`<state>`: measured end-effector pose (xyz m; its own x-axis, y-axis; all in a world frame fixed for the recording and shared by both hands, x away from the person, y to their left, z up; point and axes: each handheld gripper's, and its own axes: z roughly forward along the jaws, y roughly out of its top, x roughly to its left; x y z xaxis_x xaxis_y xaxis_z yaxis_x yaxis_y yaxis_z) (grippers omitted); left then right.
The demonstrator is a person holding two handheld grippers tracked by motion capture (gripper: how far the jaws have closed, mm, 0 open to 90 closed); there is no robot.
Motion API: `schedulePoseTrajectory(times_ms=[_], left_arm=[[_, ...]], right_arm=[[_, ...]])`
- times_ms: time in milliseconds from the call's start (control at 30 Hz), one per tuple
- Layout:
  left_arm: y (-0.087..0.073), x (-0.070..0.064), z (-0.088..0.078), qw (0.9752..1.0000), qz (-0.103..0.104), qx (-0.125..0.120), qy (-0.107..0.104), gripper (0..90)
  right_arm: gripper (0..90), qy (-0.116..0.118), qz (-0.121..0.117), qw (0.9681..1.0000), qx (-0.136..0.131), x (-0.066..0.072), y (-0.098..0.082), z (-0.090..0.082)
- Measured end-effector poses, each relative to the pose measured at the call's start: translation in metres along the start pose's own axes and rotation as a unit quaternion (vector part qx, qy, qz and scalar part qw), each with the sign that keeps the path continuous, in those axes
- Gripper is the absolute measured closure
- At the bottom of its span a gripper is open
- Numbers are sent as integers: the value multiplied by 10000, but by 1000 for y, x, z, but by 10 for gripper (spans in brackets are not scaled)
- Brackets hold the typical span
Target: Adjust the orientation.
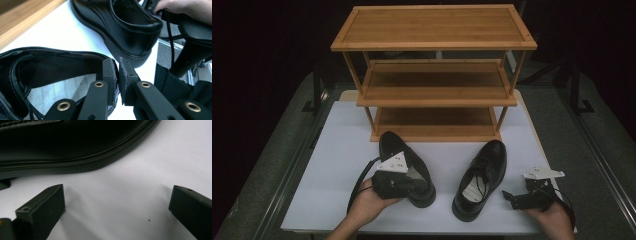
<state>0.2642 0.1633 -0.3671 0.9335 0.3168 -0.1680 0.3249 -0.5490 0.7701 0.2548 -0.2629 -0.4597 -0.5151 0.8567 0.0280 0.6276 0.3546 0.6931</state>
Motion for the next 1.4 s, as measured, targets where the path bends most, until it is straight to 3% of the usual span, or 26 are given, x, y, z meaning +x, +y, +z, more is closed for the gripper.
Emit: schedulePoseTrajectory(times_ms=[233, 433, 500, 600, 633, 767, 800, 833, 933, 967, 1000, 1033, 1167, 1300, 1400], left_arm=[[-9, -17, -6, 9997, 60, 0, -218, 841], [-9, -15, -6, 9995, 84, -40, -304, 805], [-8, -13, -12, 9996, 56, -128, -261, 749], [-7, -8, -22, 9996, 40, -230, -145, 753], [-7, -5, -30, 9995, -17, -311, -66, 753], [-15, 18, -58, 9981, -195, -419, 417, 898], [-15, 18, -58, 9981, -195, -419, 417, 899], [-22, 31, -67, 9964, -366, -417, 642, 899], [-36, 51, -74, 9923, -598, -365, 1026, 900], [-42, 58, -75, 9907, -669, -305, 1145, 899], [-42, 58, -75, 9907, -669, -305, 1145, 900], [-53, 71, -75, 9883, -793, -191, 1292, 900], [-75, 92, -66, 9828, -1062, 101, 1509, 900], [-88, 106, -55, 9806, -1176, 276, 1542, 900], [-91, 110, -45, 9804, -1115, 403, 1574, 900]], right_arm=[[0, 0, 9, 10000, 12, 0, 0, 0], [0, -1, 6, 10000, 10, 0, 0, 0], [0, 1, 6, 10000, 9, 0, 0, 0], [0, 1, 5, 10000, 8, 0, 0, 0], [0, 1, 3, 10000, 8, 0, 0, 0], [0, 0, 3, 10000, 8, 0, 0, 0], [0, -1, 4, 10000, 10, 0, 0, 0], [0, -1, 4, 10000, 10, 0, 0, 0], [0, -1, 4, 10000, 12, 0, 0, 0], [0, -1, 4, 10000, 12, 0, 0, 0], [0, 0, 4, 10000, 13, 0, 0, 0], [0, -1, 5, 10000, 13, 0, 0, 0], [0, 0, 5, 10000, 11, 0, 0, 0], [0, 1, 7, 10000, 12, 0, 0, 0], [0, 1, -2, 10000, 10, 0, 0, 0]])
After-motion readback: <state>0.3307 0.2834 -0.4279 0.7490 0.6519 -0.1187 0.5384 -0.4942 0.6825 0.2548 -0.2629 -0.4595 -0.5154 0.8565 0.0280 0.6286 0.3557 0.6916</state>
